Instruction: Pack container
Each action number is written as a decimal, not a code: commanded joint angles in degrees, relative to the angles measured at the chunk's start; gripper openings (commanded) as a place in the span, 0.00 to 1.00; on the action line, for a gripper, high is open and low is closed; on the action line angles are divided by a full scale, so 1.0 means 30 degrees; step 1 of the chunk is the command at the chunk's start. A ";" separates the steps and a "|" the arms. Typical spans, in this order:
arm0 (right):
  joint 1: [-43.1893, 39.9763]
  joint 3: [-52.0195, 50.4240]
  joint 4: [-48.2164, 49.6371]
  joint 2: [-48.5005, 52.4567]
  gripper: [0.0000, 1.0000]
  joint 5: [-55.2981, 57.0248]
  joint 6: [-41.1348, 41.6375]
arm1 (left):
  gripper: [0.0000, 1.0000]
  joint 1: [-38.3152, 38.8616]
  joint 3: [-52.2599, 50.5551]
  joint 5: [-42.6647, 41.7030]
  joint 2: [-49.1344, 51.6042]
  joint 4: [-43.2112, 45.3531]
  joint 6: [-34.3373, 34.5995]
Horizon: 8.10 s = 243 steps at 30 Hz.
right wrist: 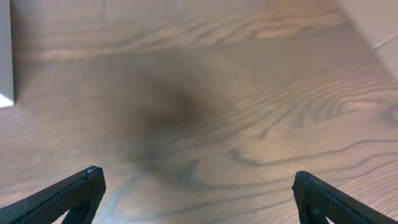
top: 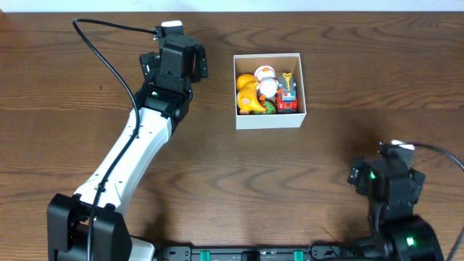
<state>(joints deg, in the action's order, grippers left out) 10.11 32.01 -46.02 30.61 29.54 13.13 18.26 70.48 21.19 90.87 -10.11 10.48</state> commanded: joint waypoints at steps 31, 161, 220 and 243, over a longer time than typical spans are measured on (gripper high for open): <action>-0.1989 -1.0571 1.4273 -1.0098 0.99 -0.6426 -0.0306 | 0.98 -0.0044 0.0262 0.0182 -0.0095 -0.0029 -0.0095; -0.1989 -1.0564 1.4273 -1.0098 0.99 -0.6499 -0.1333 | 0.98 -0.8276 -2.2141 -0.7388 -3.0257 0.2827 -0.3570; -0.1989 -1.0564 1.4273 -1.0098 0.99 -0.6499 -0.1333 | 0.98 -0.8189 -2.2170 -0.7366 -3.0068 -0.0976 -0.4131; -0.1989 -1.0564 1.4273 -1.0098 0.99 -0.6499 -0.1333 | 0.98 -0.8189 -2.2170 -0.7366 -3.0068 -0.0976 -0.4131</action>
<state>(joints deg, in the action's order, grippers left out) 4.71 0.47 -3.07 0.69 10.07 9.96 -6.28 4.64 -0.30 0.60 -10.46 -1.37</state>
